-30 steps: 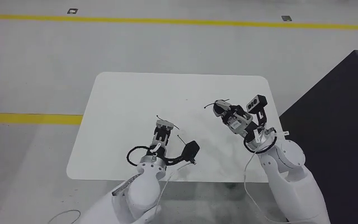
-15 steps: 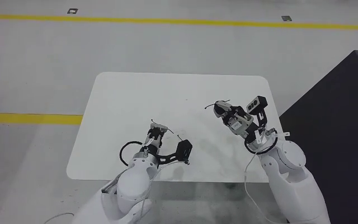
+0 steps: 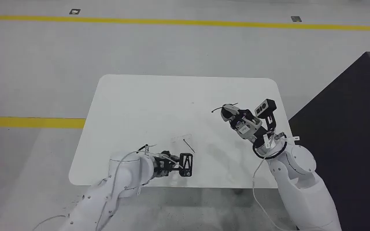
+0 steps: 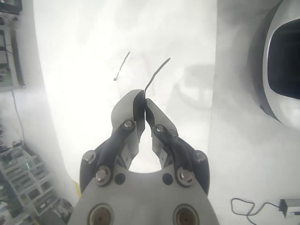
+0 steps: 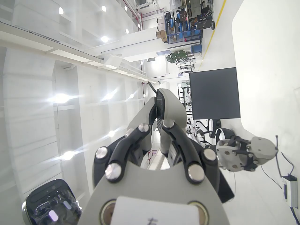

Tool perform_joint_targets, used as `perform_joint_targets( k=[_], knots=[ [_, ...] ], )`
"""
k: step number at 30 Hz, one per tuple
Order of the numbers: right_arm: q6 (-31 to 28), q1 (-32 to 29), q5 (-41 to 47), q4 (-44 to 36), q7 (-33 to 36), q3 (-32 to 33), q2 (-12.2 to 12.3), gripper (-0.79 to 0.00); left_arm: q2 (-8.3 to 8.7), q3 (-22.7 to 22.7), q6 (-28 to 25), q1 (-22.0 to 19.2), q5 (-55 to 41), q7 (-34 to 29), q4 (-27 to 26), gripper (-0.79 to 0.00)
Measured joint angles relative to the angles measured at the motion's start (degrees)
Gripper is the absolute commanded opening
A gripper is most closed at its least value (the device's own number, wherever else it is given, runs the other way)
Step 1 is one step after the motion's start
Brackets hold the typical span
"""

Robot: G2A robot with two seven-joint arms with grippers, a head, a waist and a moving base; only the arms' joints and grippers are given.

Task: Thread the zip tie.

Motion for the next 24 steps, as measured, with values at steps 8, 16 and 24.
perform_joint_targets(
  k=[8,16,24],
  knots=[
    [0.0,0.0,0.0,0.0,0.0,0.0,0.0,-0.785,0.69,12.0,15.4,-10.7,-3.0,-15.5,5.8,-0.785],
    [0.0,0.0,0.0,0.0,0.0,0.0,0.0,-0.785,2.77,23.2,20.9,-18.9,-10.6,-20.9,8.8,-0.785],
    [0.0,0.0,0.0,0.0,0.0,0.0,0.0,-0.785,3.79,32.8,22.8,-27.3,-21.1,-22.8,13.3,-0.785]
  ],
)
